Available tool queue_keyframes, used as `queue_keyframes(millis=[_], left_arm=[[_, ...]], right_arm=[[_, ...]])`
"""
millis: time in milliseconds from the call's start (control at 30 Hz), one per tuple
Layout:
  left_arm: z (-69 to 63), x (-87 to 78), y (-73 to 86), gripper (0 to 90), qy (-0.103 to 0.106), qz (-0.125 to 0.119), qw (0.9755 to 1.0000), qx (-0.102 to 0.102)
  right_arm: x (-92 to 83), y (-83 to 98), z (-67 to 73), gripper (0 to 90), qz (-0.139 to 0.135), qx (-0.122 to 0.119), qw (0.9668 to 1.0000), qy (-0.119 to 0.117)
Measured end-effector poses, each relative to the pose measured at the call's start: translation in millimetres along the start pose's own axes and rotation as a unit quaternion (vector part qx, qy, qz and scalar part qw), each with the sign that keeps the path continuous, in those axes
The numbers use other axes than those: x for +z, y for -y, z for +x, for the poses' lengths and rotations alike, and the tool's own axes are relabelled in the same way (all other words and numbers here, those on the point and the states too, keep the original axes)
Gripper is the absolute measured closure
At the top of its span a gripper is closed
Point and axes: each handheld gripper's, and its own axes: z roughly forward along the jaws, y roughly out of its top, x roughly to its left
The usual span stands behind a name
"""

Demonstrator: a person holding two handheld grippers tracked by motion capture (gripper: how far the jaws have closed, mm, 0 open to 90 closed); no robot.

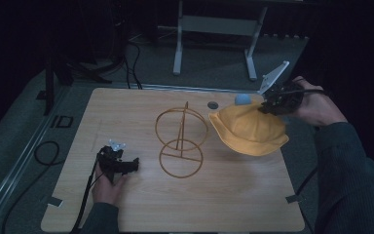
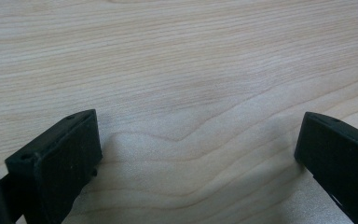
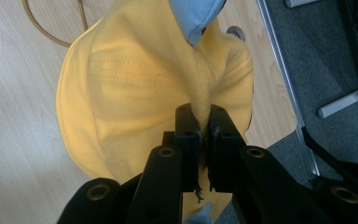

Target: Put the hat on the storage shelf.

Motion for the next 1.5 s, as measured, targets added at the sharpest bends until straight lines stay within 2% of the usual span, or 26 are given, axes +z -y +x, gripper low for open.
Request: queue_keyframes(millis=[567,1033,1267,1500], left_arm=[[0.1,0.0,0.0,0.3,0.0,0.0,1.0,0.001],[0.1,0.0,0.0,0.4,0.0,0.0,1.0,0.001],[0.1,0.0,0.0,0.3,0.0,0.0,1.0,0.001],[0.1,0.1,0.0,0.4,0.0,0.0,1.0,0.001]], right_arm=[[-18.6,-6.6,-4.2,84.5,-0.029,0.004,0.9995,0.015],[-32.7,-19.0,-0.4,84.5,-0.055,-0.006,0.9984,0.014],[-39.2,-23.3,1.3,84.5,-0.083,-0.009,0.9965,0.006],[-44.3,-31.8,4.1,84.5,-0.093,-0.017,0.9955,0.005]])
